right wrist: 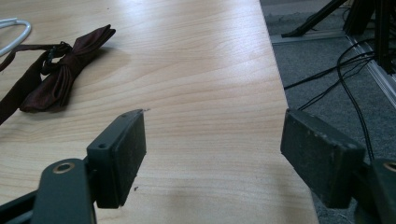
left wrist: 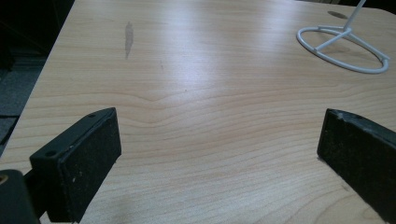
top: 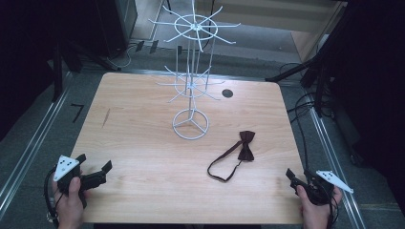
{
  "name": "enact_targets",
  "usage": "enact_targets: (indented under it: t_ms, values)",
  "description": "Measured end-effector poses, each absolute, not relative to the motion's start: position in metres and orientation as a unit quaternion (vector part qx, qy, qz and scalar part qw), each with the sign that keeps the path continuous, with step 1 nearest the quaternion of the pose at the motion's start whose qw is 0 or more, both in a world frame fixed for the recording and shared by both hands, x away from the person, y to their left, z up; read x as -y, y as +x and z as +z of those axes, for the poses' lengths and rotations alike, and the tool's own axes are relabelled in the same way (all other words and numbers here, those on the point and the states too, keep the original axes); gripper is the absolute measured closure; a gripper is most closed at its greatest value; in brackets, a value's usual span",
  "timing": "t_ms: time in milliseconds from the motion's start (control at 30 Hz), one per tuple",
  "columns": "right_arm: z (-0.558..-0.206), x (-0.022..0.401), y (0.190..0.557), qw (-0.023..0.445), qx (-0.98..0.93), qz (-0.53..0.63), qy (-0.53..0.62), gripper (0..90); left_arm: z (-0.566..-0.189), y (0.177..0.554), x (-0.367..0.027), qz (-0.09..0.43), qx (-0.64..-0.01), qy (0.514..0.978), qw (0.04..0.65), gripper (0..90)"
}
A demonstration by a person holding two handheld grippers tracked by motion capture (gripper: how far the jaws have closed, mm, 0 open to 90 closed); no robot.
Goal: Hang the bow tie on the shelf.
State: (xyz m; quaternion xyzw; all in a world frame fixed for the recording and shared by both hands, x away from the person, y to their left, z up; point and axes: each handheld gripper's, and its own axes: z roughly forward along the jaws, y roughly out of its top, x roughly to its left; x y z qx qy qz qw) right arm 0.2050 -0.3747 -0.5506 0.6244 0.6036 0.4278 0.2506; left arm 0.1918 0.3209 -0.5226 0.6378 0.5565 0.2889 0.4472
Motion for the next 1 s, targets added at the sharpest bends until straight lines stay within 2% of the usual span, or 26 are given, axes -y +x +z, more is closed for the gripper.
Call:
enact_targets:
  t_ms: [300,600,1000]
  values:
    - [-0.544,0.367,0.204,0.255,-0.612,0.427,0.615,22.3,-0.523,0.191,-0.32,0.289,-0.554,0.639,0.448,0.2]
    - [-0.522,0.341,0.212,0.256,-0.629,0.418,0.603,22.3,-0.523,0.191,-0.32,0.289,-0.554,0.641,0.446,0.2]
    - [-0.497,0.296,0.235,0.19,-0.686,0.387,0.585,18.7,-0.522,0.194,-0.317,0.292,-0.549,0.648,0.44,0.2]
